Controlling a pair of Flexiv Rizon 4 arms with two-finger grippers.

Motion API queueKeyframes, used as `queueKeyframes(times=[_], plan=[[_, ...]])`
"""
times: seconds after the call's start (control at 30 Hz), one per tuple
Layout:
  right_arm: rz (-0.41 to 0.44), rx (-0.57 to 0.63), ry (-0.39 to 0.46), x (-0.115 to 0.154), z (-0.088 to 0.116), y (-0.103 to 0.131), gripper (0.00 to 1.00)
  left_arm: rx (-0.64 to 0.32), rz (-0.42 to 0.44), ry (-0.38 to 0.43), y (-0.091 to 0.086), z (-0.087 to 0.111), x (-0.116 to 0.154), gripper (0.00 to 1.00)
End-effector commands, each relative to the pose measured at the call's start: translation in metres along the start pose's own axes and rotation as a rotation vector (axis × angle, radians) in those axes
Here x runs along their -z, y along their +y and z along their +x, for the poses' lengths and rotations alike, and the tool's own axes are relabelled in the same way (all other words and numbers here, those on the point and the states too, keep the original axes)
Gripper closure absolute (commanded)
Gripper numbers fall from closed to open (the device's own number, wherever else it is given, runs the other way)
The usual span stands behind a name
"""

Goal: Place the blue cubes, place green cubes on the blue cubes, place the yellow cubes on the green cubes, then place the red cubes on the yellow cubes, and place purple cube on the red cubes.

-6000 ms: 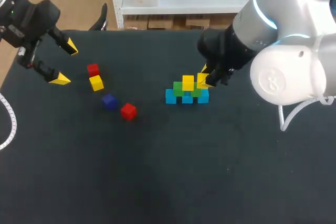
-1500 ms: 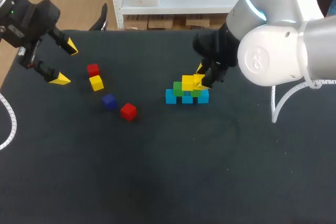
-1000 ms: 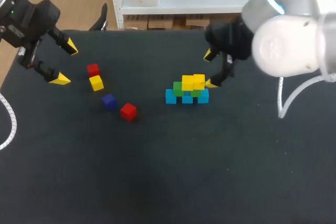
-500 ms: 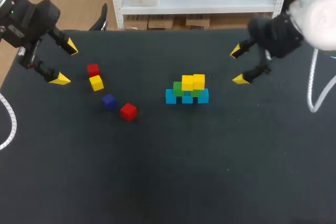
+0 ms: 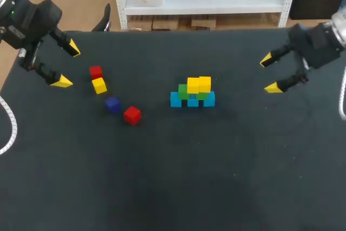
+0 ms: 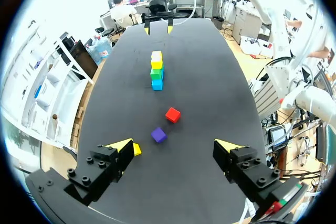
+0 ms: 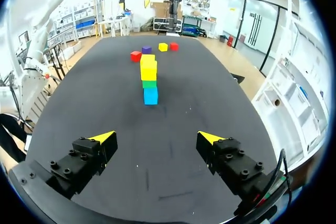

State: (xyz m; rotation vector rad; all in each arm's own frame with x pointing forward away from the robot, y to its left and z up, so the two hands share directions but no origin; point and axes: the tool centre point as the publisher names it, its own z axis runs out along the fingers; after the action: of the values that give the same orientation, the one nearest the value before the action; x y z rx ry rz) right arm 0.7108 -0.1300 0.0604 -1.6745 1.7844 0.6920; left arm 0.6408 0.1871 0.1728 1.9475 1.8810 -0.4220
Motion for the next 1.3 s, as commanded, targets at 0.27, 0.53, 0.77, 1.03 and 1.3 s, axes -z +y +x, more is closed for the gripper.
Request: queueKeyframes(times=[0.27, 0.53, 0.77, 1.03, 1.3], plan=[[-0.001, -0.016, -0.054, 0.015, 0.017, 0.001, 0.00, -0.003, 0.000, -0.002, 0.000, 0.001, 0.000, 0.00], [-0.004, 0.002, -0.021, 0.017, 0.017, 0.002, 0.00, -0.003, 0.000, -0.002, 0.000, 0.001, 0.000, 0.00], [-0.004, 0.002, -0.021, 0.017, 0.017, 0.002, 0.00, -0.286, 0.088, 0.047, 0.007, -0.004, -0.008, 0.00], [-0.004, 0.002, -0.021, 0.017, 0.017, 0.002, 0.00, -0.667, 0.207, 0.129, 0.018, -0.009, -0.025, 0.00], [-0.004, 0.002, -0.021, 0.017, 0.017, 0.002, 0.00, -0.979, 0.308, 0.246, 0.027, -0.004, -0.061, 0.00]])
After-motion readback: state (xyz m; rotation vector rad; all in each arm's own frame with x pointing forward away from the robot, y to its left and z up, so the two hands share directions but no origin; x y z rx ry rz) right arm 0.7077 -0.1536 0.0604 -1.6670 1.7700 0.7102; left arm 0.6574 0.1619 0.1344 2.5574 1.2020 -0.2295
